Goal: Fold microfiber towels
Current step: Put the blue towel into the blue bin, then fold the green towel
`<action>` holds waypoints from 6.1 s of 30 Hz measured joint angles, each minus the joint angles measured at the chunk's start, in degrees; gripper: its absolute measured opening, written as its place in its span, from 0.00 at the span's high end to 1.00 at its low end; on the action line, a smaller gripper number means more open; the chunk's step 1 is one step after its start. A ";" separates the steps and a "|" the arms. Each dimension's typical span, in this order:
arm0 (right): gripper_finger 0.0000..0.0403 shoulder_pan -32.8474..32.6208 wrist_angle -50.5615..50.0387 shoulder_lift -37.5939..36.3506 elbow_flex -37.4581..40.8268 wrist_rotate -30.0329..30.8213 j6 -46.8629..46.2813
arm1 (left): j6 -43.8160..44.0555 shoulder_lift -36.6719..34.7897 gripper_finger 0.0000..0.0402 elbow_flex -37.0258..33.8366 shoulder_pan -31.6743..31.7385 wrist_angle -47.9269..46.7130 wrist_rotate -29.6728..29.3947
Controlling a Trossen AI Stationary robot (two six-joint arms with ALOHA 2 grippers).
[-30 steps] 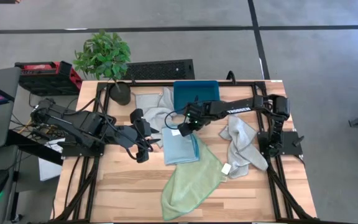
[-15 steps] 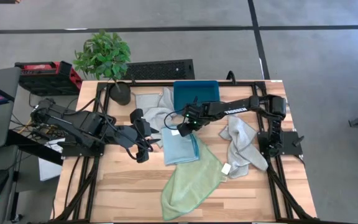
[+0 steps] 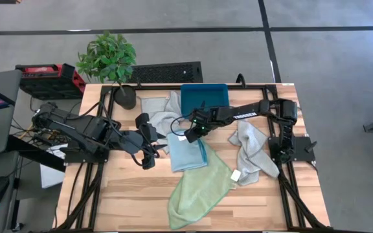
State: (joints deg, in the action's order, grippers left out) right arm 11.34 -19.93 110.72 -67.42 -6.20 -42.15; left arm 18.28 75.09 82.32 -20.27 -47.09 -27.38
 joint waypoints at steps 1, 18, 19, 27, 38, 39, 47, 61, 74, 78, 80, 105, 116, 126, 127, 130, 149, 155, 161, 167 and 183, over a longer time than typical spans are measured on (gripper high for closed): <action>0.95 -0.02 -0.15 -0.14 0.00 0.05 0.07 | 0.00 0.00 0.67 0.00 0.00 0.00 0.00; 0.98 -0.71 -4.81 -10.65 0.00 5.15 1.64 | -0.02 0.02 0.67 0.00 0.00 -0.28 0.02; 0.98 -0.36 -5.70 -11.52 0.00 5.63 1.74 | -0.02 0.00 0.67 0.00 0.00 -0.30 0.00; 0.99 3.98 -6.70 -16.45 -0.02 9.18 7.09 | -0.26 0.00 0.67 0.00 0.00 -0.28 0.00; 0.99 13.05 -7.09 -16.76 -0.02 9.33 11.96 | -0.89 0.02 0.67 0.00 0.00 -0.26 0.02; 0.99 13.64 -7.09 -16.76 -0.02 9.32 12.08 | -0.89 0.00 0.67 0.00 0.00 -0.26 0.01; 0.99 18.61 -7.05 -16.76 -0.02 8.48 10.84 | -0.92 0.00 0.67 0.00 -0.01 -0.26 0.02; 0.98 26.62 -4.70 -16.76 -0.02 7.66 9.59 | -0.93 0.00 0.67 0.00 0.00 -0.24 -0.11; 0.98 31.98 -0.38 -16.76 0.00 7.78 9.64 | -1.59 0.02 0.67 0.00 0.00 -0.22 -0.35; 0.98 31.46 -0.78 -15.78 0.00 7.83 11.59 | -1.59 0.01 0.67 0.00 0.00 -0.20 -0.34; 0.98 31.49 -1.52 -14.94 0.02 7.77 12.10 | -1.59 0.00 0.67 0.00 0.00 -0.22 -0.33; 0.94 30.42 -0.54 -6.12 -0.02 15.24 14.14 | -1.44 0.00 0.67 0.00 0.00 -1.65 -0.96; 0.64 30.42 -0.69 -6.12 -0.02 15.15 14.12 | -1.45 0.01 0.67 0.00 0.00 -2.33 -1.03; 0.42 31.20 -4.73 -6.76 -3.53 15.12 14.38 | 0.01 0.01 0.67 0.00 0.00 -4.80 -1.07; 0.42 30.94 -5.29 -7.23 -4.28 15.00 15.48 | 0.02 0.01 0.67 0.00 0.00 -5.09 -1.09; 0.42 29.74 -3.51 -8.45 -5.73 8.34 21.01 | 0.30 0.00 0.67 0.00 0.00 -5.37 -1.10; 0.46 25.85 -4.50 0.24 -6.39 -1.43 25.68 | 0.50 0.02 0.67 0.00 0.05 -6.34 -1.60; 0.46 25.81 -4.78 1.22 -6.28 -0.69 25.67 | 0.48 0.02 0.67 0.00 0.48 -6.46 -1.61; 0.46 26.47 -7.90 0.33 -7.35 -0.25 25.51 | 1.07 0.02 0.67 0.00 1.37 -6.67 -1.57; 0.46 23.91 -14.59 -8.00 -10.75 -0.35 29.85 | 6.27 0.02 0.67 0.00 2.14 -9.31 -1.53; 0.46 -3.56 -25.95 -13.48 -10.73 -2.98 42.56 | 23.12 0.05 0.67 -5.94 1.53 -12.46 0.53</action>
State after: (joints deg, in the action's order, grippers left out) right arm 7.78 -45.88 97.24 -78.15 -9.18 0.41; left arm 41.40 75.14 76.39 -18.74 -59.55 -26.84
